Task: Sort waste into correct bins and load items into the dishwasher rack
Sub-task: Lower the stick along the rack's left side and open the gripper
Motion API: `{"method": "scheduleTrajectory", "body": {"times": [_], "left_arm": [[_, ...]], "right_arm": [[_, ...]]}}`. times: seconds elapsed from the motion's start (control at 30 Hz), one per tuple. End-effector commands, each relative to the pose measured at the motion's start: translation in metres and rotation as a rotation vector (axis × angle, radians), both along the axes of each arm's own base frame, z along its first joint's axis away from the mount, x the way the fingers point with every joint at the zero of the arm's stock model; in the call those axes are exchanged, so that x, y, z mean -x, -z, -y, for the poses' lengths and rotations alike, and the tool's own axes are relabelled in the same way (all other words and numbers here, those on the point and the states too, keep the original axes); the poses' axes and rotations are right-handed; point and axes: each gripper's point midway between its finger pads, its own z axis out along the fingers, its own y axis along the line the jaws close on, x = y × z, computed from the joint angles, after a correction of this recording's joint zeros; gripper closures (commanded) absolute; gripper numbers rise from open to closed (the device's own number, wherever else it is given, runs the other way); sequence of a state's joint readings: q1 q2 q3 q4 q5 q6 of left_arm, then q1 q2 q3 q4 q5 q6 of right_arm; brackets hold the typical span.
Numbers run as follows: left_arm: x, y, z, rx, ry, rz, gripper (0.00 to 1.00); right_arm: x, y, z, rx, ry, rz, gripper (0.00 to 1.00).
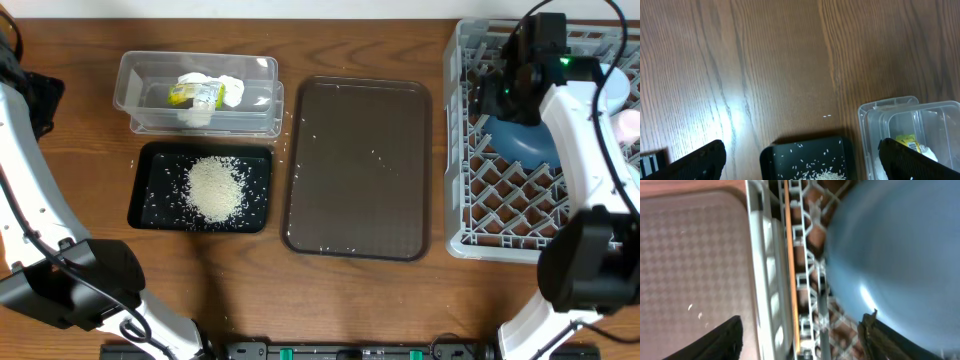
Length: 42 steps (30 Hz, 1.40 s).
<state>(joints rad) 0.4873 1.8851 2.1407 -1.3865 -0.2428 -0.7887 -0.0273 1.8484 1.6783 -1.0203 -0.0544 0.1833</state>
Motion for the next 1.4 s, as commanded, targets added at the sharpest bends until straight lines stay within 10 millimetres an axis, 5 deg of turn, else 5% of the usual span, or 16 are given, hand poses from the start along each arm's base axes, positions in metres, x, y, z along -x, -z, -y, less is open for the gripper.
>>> {"method": "scheduleTrajectory", "body": {"times": [0.0,0.07,0.13,0.33,0.47,0.77,1.1,1.37], "left_arm": [[0.001,0.001,-0.002,-0.007,-0.007,-0.01,0.0],[0.001,0.001,-0.002,-0.007,-0.007,-0.01,0.0],[0.001,0.001,-0.002,-0.007,-0.007,-0.01,0.0],[0.001,0.001,-0.002,-0.007,-0.007,-0.01,0.0],[0.001,0.001,-0.002,-0.007,-0.007,-0.01,0.0],[0.001,0.001,-0.002,-0.007,-0.007,-0.01,0.0],[0.001,0.001,-0.002,-0.007,-0.007,-0.01,0.0],[0.001,0.001,-0.002,-0.007,-0.007,-0.01,0.0]], "right_arm": [[0.021,-0.06,-0.011,-0.028,0.027,0.109,0.28],[0.041,-0.079,-0.018,-0.034,0.027,0.12,0.25],[0.058,-0.096,-0.026,-0.047,0.027,0.138,0.02],[0.109,-0.121,-0.064,-0.055,-0.056,0.238,0.01],[0.142,-0.115,-0.079,-0.02,-0.044,0.334,0.01],[0.192,-0.082,-0.073,0.042,-0.086,0.277,0.01],[0.212,-0.065,-0.064,0.084,-0.094,0.168,0.01],[0.185,-0.04,-0.074,0.107,-0.168,0.263,0.01]]}}
